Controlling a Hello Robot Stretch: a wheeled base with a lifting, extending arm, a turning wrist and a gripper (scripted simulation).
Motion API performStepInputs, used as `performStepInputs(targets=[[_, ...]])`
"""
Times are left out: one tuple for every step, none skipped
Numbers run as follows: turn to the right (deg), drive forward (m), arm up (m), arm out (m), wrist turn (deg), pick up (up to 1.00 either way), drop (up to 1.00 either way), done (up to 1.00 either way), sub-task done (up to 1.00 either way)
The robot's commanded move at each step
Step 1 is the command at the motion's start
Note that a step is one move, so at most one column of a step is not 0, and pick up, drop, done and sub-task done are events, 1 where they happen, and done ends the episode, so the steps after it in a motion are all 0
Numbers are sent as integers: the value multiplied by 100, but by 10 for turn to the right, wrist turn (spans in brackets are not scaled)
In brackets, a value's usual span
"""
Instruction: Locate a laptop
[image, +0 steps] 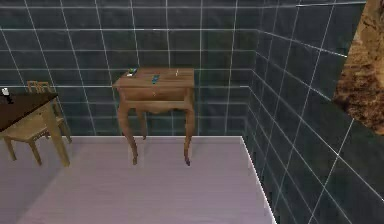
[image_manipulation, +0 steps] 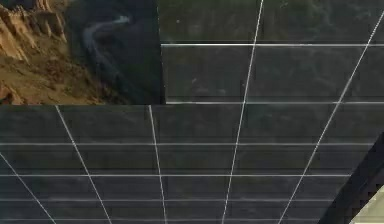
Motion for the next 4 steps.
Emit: performStepInputs(targets=[[-450, 0, 0, 0, 0, 0, 0, 0, 0], [-450, 0, 0, 0, 0, 0, 0, 0, 0], [-450, 0, 0, 0, 0, 0, 0, 0, 0], [-90, 0, 0, 0, 0, 0, 0, 0, 0]])
